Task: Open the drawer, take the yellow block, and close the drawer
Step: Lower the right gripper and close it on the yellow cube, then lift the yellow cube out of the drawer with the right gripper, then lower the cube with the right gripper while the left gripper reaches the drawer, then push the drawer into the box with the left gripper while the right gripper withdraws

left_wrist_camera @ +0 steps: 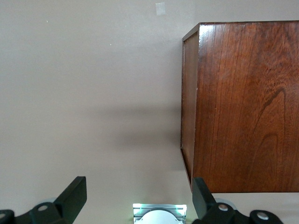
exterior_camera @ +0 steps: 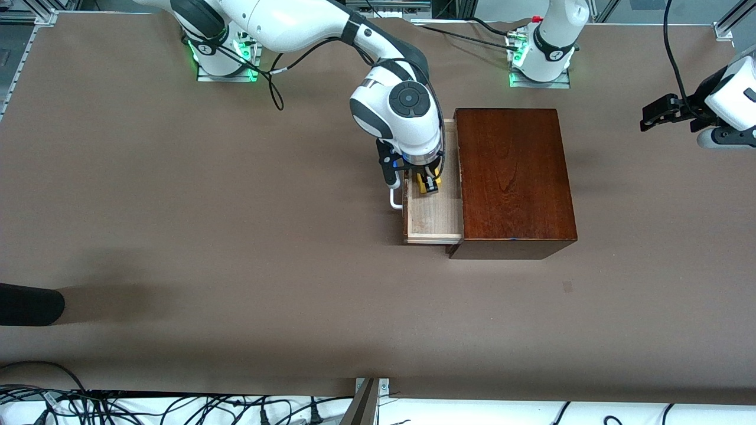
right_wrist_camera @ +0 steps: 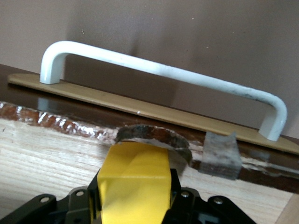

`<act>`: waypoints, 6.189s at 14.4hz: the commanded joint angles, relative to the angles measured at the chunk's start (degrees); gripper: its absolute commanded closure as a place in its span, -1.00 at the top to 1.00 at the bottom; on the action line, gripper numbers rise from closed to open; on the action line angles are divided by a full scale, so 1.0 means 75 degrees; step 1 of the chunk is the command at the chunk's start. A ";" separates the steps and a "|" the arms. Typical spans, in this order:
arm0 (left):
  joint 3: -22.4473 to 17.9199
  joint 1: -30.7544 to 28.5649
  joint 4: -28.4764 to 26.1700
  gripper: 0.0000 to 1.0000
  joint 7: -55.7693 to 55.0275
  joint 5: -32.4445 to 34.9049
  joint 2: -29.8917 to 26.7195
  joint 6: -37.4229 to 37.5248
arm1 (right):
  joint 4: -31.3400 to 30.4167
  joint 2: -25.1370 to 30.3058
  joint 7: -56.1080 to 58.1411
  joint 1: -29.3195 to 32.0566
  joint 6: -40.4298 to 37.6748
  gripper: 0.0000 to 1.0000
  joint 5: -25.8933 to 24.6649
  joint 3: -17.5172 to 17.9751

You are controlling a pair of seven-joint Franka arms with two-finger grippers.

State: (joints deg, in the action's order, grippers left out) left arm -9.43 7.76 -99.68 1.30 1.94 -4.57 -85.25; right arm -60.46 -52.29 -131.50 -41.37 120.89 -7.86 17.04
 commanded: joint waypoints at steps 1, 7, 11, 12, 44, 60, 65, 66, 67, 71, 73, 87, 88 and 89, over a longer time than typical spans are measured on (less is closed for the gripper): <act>0.0039 -0.0073 0.0247 1.00 0.0049 -0.0200 0.0141 0.0047 | 0.0268 -0.0059 0.0073 -0.0097 -0.0367 -1.00 -0.0100 -0.0057; 0.0039 -0.0073 0.0352 1.00 0.0026 -0.0188 0.0153 0.0058 | 0.0268 0.1226 0.0108 -0.0086 -0.2018 -1.00 -0.0053 0.0212; 0.0039 -0.0073 0.0388 1.00 0.0037 -0.0200 0.0176 0.0082 | 0.0268 0.2445 0.0947 0.0218 -0.3131 -1.00 0.0601 0.0201; 0.0050 -0.0039 0.0388 1.00 0.0026 -0.0200 0.0188 0.0094 | 0.0257 0.2715 0.1358 0.0289 -0.3447 -1.00 0.0684 0.0143; 0.2863 0.3253 0.2109 1.00 -1.1080 -0.0891 0.3408 -0.1614 | -0.8064 0.5555 1.6654 0.1379 0.0556 -1.00 0.0873 -0.5295; 0.2840 0.4063 0.2720 -1.00 -1.3415 -0.0786 0.5532 -0.3598 | -0.8064 0.3597 1.8202 0.3430 0.2245 -1.00 0.2127 -0.3842; 0.2757 0.4075 0.2825 -1.00 -1.4609 0.0054 0.5590 -0.3025 | -0.7994 0.3608 1.7616 0.3430 0.2139 1.00 0.2138 -0.3667; 0.2769 0.4075 0.2976 -1.00 -1.4774 0.0232 0.5671 -0.2826 | -0.7936 0.3655 1.7639 0.3430 0.2093 1.00 0.2138 -0.3655; 0.2769 0.4075 0.3105 -1.00 -1.4810 0.0245 0.5765 -0.2662 | -0.7831 0.3748 1.7651 0.3430 0.1826 1.00 0.2138 -0.3666; 0.2758 0.4075 0.3153 -1.00 -1.4810 0.0292 0.5789 -0.2602 | -0.7384 0.4754 1.7685 0.3535 0.0209 1.00 0.2127 -0.3690; 0.2769 0.4075 0.3177 -1.00 -1.4810 0.0281 0.5778 -0.2671 | -0.7361 0.5329 1.7674 0.3571 -0.0063 1.00 0.2103 -0.3666; 0.2734 0.3993 0.3200 -1.00 -1.4576 0.1452 0.6048 -0.3106 | -0.6672 0.8367 1.7674 0.4930 -0.3191 1.00 0.1388 -0.2564; 0.2734 0.3970 0.3189 -1.00 -1.4472 0.1453 0.6001 -0.3048 | -0.6518 0.8308 1.7628 0.4930 -0.3320 1.00 0.1365 -0.2576; 0.2723 0.3912 0.3177 -1.00 -1.4308 0.1453 0.5942 -0.2966 | -0.6505 0.8284 1.7616 0.4849 -0.3322 1.00 0.1342 -0.2623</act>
State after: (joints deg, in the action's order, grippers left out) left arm 11.86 37.88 -77.00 -108.10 9.94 40.51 -109.83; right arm -111.37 10.58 0.89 -5.50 97.88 3.06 -2.97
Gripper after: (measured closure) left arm 0.991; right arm 0.000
